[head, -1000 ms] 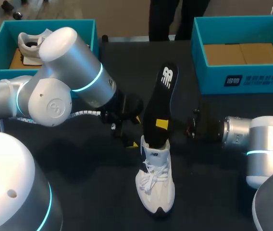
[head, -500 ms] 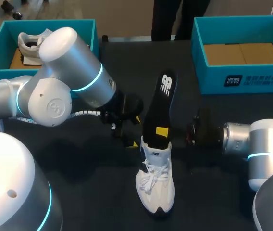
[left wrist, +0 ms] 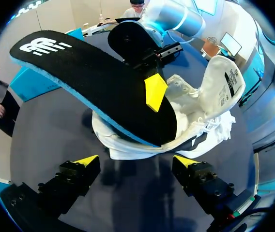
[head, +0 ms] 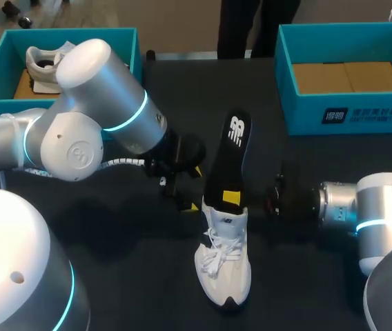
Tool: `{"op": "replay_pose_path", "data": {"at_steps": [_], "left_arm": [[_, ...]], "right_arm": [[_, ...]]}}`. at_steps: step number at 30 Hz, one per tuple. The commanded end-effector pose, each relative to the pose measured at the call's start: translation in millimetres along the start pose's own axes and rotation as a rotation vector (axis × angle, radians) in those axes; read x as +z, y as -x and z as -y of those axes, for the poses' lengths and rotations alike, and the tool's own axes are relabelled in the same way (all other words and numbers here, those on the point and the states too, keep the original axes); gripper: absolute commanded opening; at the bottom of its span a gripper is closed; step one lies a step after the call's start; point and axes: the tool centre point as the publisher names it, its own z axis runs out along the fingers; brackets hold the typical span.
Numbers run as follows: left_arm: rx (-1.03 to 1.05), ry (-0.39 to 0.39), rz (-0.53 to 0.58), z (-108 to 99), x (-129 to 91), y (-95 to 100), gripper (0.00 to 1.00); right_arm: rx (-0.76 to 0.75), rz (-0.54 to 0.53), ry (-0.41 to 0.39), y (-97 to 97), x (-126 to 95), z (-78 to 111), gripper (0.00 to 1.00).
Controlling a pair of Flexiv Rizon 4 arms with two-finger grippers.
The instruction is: Take the shoe out of the shoebox, open the shoe tongue, remove and reinsert the insole, then place the shoe into the shoebox
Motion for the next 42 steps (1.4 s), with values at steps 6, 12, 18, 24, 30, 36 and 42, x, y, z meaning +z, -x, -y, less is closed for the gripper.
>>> {"op": "replay_pose_path", "data": {"at_steps": [6, 12, 18, 24, 30, 36, 42], "left_arm": [[0.001, -0.002, 0.000, 0, 1, 0.0, 1.00], [0.001, -0.002, 0.000, 0, 1, 0.0, 1.00], [0.001, -0.002, 0.000, 0, 1, 0.0, 1.00], [0.001, -0.002, 0.000, 0, 1, 0.0, 1.00], [0.001, -0.002, 0.000, 0, 1, 0.0, 1.00], [0.001, -0.002, 0.000, 0, 1, 0.0, 1.00], [0.001, -0.002, 0.000, 0, 1, 0.0, 1.00]], "right_arm": [[0.059, -0.009, -0.045, -4.7, -1, 25.4, 0.00], [0.099, -0.037, -0.094, 0.3, 4, 29.9, 0.00], [0.094, -0.050, -0.098, -0.8, 5, 24.3, 0.00], [0.080, -0.058, -0.103, -3.9, 5, 20.6, 0.31], [0.049, -0.062, -0.101, -9.7, 5, 14.8, 0.31], [0.019, -0.057, -0.112, -15.0, 5, 6.0, 0.27], [0.003, -0.060, -0.123, -15.3, 7, 0.4, 0.31]]}}
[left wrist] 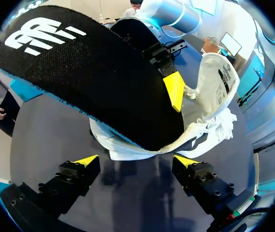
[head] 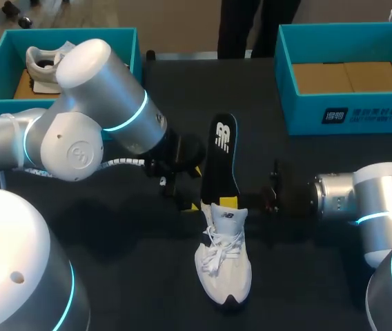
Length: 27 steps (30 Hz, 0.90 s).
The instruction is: Take the shoe out of the shoebox, open the shoe tongue, remove and reinsert the insole, then place the shoe into the shoebox
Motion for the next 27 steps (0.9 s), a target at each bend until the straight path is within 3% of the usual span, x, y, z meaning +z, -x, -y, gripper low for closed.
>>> {"op": "replay_pose_path", "data": {"at_steps": [1, 27], "left_arm": [[0.001, -0.002, 0.000, 0, 1, 0.0, 1.00], [0.001, -0.002, 0.000, 0, 1, 0.0, 1.00]], "right_arm": [[-0.003, 0.002, -0.011, 0.5, 1, -5.1, 0.32], [0.008, 0.042, -0.020, 10.5, -5, -25.7, 0.44]]}}
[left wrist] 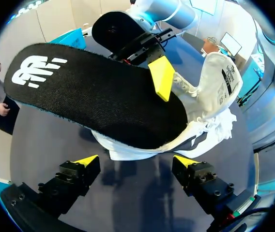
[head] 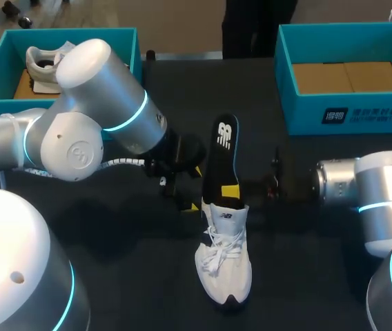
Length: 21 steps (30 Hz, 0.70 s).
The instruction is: Take the shoe out of the shoebox, open the shoe tongue, remove and reinsert the insole, then place the shoe into the shoebox
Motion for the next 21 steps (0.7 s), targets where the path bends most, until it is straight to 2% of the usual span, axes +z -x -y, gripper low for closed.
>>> {"op": "replay_pose_path", "data": {"at_steps": [1, 13, 21], "left_arm": [[0.001, -0.002, 0.000, 0, 1, 0.0, 1.00], [0.001, -0.002, 0.000, 0, 1, 0.0, 1.00], [0.001, -0.002, 0.000, 0, 1, 0.0, 1.00]], "right_arm": [[0.005, 0.016, -0.003, -0.7, 1, -3.1, 0.44], [0.009, 0.023, -0.029, 0.7, 5, -13.2, 0.44], [0.021, 0.049, -0.025, 5.1, 8, -20.1, 0.39]]}}
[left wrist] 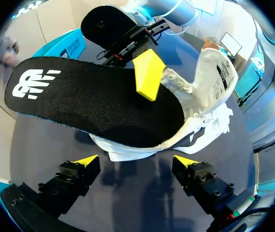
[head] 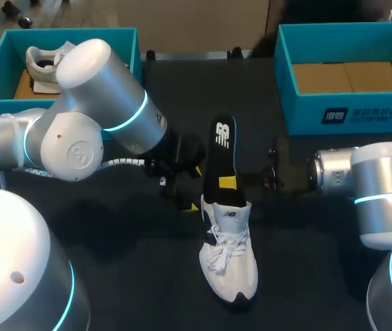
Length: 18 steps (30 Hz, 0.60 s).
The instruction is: Take the shoe out of the shoebox, open the shoe tongue, remove and reinsert the insole, then place the shoe into the shoebox
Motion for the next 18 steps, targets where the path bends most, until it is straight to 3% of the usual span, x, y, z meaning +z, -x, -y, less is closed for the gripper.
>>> {"op": "replay_pose_path", "data": {"at_steps": [1, 2, 6, 7, 18], "left_arm": [[0.001, -0.002, 0.000, 0, 1, 0.0, 1.00], [0.001, -0.002, 0.000, 0, 1, 0.0, 1.00], [0.001, -0.002, 0.000, 0, 1, 0.0, 1.00], [0.001, -0.002, 0.000, 0, 1, 0.0, 1.00], [0.001, -0.002, 0.000, 0, 1, 0.0, 1.00]], "right_arm": [[0.009, 0.016, 0.001, 0.7, 3, -2.9, 0.38], [0.012, 0.017, 0.003, 1.5, 3, -2.8, 0.35], [0.020, 0.020, 0.009, 3.3, 2, 0.7, 0.04], [0.022, 0.020, 0.011, 3.1, 1, 2.0, 0.00], [0.065, -0.086, 0.026, 4.2, -5, 23.8, 0.00]]}}
